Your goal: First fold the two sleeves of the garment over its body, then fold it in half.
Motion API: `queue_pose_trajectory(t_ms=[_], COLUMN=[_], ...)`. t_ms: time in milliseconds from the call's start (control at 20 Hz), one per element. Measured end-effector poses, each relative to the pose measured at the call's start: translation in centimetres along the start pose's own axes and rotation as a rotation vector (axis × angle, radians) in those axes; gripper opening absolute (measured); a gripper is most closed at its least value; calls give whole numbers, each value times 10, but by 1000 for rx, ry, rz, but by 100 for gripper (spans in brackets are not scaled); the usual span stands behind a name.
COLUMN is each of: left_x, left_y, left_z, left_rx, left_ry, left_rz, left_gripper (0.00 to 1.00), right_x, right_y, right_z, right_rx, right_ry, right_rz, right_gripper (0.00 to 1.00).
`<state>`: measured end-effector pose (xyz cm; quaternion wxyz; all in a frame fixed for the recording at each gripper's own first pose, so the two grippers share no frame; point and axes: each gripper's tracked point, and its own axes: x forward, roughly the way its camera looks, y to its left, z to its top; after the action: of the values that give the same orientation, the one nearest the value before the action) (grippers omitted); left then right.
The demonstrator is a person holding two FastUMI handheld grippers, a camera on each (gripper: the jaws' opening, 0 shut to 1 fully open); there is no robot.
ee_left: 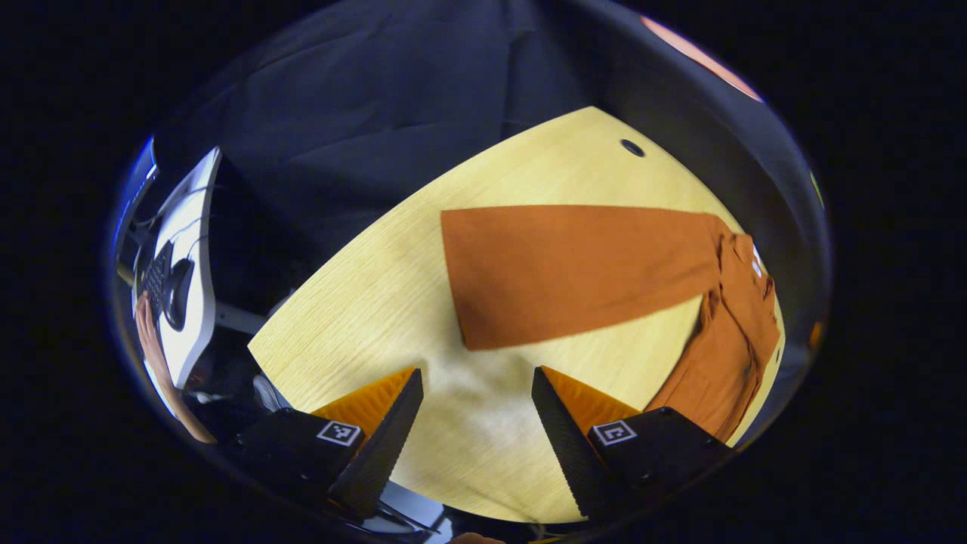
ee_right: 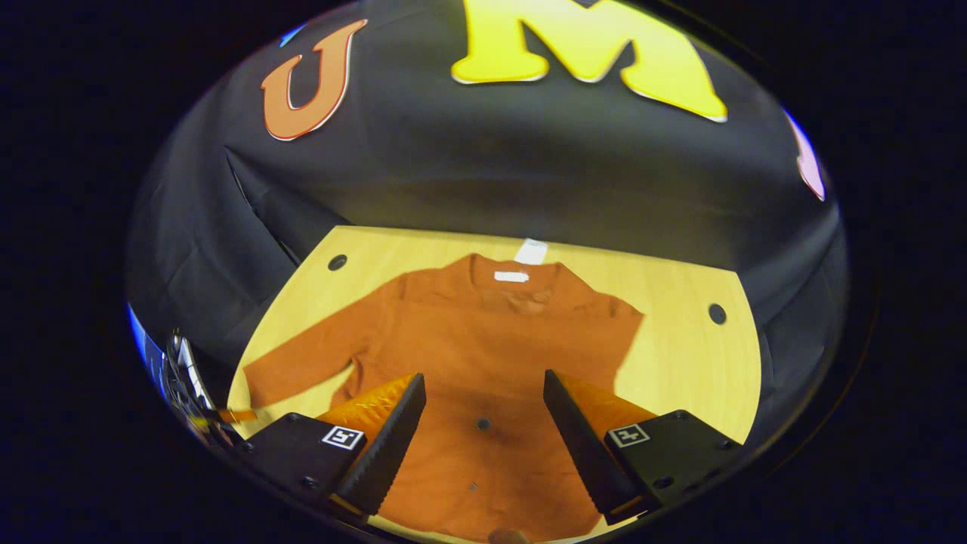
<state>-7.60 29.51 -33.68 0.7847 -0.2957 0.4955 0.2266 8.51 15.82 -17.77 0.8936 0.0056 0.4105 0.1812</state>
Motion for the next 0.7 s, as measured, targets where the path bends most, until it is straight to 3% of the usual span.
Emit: queue_pose_trajectory(t_ms=[200,350,500,700], left_x=[27,37,47,51], left_y=[12,14,5,3], left_z=[31,47,70,75], left_rx=[-56,-70,-45,-166], left_ry=[68,123,150,253], left_rz=[14,27,16,85], left_gripper=[88,83,79,73], right_x=[-45,-78,-126,-164], right_y=[-76,-133,-169,-203], right_z=[-87,-136,-159,-172], right_rx=[95,141,230,295], right_ry=[41,72,57,12], right_rz=[-60,-168,-229,-288], right_gripper=[99,100,100,100])
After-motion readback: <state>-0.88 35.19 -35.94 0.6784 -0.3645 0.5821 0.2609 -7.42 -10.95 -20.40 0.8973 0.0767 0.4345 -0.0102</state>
